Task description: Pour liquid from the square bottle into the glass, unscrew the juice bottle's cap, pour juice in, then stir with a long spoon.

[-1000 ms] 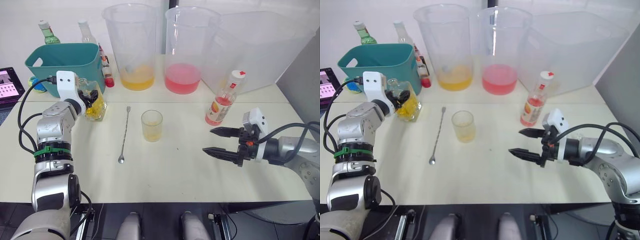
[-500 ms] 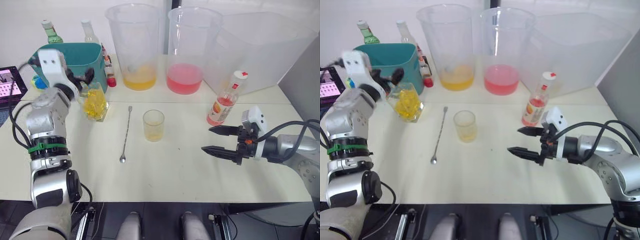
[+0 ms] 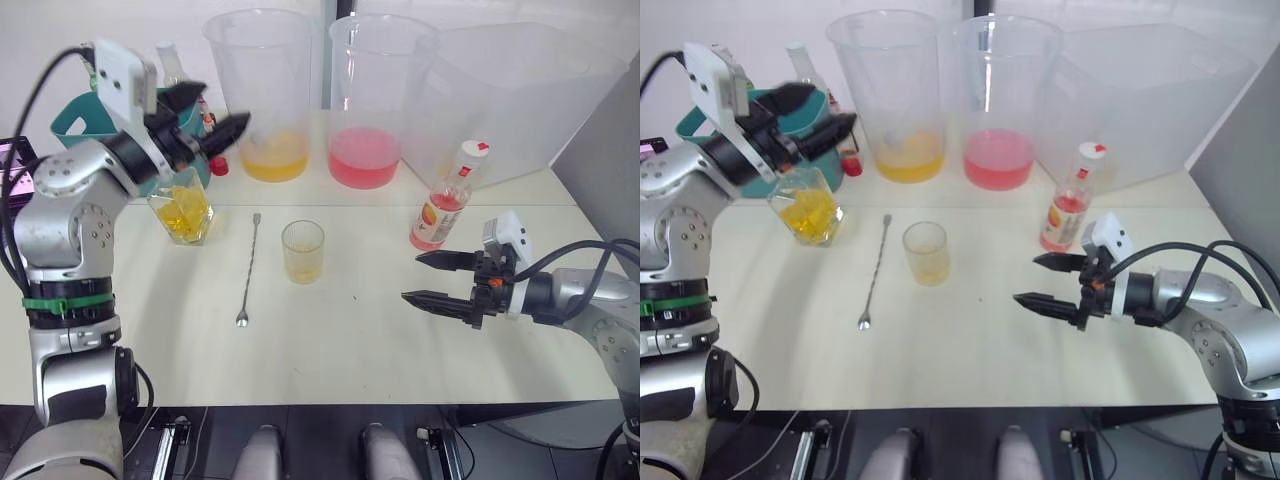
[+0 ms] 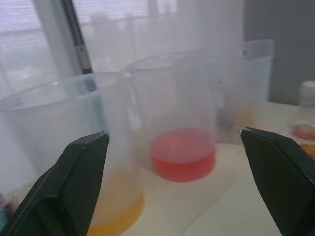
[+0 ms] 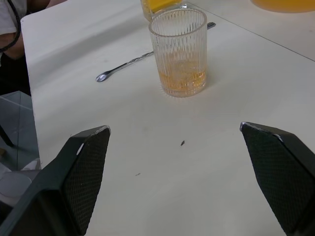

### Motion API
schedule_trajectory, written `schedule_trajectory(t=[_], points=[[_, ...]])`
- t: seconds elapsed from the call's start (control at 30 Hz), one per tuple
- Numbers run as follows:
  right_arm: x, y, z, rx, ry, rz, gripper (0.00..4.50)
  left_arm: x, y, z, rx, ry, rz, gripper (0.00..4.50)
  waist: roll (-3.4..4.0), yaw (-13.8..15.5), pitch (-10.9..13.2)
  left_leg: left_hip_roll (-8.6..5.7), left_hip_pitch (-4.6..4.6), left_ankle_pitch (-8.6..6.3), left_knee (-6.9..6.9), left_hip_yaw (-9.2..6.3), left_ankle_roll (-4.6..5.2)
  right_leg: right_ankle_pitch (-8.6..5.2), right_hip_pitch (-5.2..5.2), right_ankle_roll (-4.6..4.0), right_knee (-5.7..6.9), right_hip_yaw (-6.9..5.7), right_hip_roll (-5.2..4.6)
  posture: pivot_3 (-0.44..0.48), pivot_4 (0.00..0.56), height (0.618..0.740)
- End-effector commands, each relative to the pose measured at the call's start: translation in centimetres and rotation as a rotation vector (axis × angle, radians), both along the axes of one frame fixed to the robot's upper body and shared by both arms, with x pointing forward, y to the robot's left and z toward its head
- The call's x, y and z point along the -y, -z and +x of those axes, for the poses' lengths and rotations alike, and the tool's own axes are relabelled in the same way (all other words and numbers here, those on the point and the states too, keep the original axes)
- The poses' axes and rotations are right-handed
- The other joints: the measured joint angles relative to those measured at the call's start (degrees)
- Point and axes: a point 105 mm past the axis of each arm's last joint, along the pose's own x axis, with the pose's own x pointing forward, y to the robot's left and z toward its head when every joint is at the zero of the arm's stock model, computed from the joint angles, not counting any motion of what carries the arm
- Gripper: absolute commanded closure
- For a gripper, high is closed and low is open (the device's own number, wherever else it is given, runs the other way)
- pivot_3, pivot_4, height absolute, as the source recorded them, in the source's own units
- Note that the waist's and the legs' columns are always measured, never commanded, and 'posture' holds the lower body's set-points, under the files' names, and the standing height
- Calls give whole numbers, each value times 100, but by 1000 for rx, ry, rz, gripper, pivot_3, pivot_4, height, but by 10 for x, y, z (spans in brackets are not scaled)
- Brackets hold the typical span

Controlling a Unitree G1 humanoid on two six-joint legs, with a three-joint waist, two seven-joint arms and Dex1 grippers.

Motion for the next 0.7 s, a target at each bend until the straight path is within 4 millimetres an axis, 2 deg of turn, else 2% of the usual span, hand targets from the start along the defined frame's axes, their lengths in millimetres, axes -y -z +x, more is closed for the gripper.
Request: schedule_trajectory(t=[0.03, 0.2, 0.27, 0.33, 0.47, 0.6, 0.7], points=[[-2, -9, -2, 50, 2, 18, 0, 2, -8, -32, -14, 223, -144, 7, 0, 7, 0, 1, -2, 0, 0, 0, 0, 0, 0, 0, 1, -1, 0, 0, 150, 740], [-3, -3, -10, 40, 41, 51, 0, -13, 30, -46, -211, 343, -87, 7, 1, 14, 0, 1, -1, -1, 0, 0, 1, 0, 0, 0, 0, 0, 1, 0, 150, 740], [-2, 3, -16, 29, 68, 56, 0, -19, 57, -49, -241, 339, 57, 7, 2, 27, 0, 1, 1, -2, -1, 0, 3, 0, 3, 0, 0, 0, 2, 0, 150, 740], [-1, 7, -19, 30, 99, 60, 0, -22, 74, -54, -253, 356, 156, 7, 7, 46, -2, 0, 6, -2, -4, 4, 3, 0, 8, 0, -4, 3, 1, 0, 150, 740], [8, 11, -23, 51, 202, 100, 0, -23, 81, -62, -205, 418, 213, 7, 6, 131, -1, 2, 6, -1, -5, 5, 1, 0, 8, 0, -6, 3, 2, 0, 150, 740], [35, 19, -25, 103, 373, 168, 0, -16, 79, -66, -94, 450, 252, 7, 6, 198, -3, 2, 14, -1, -5, 6, 1, 0, 20, 0, -10, 4, 2, 0, 150, 740], [55, 24, -27, 157, 484, 178, 0, -11, 80, -69, -107, 491, 223, 7, 6, 181, -3, 3, 18, -1, -4, 7, 1, 0, 22, 0, -9, 4, 2, 0, 150, 740]])
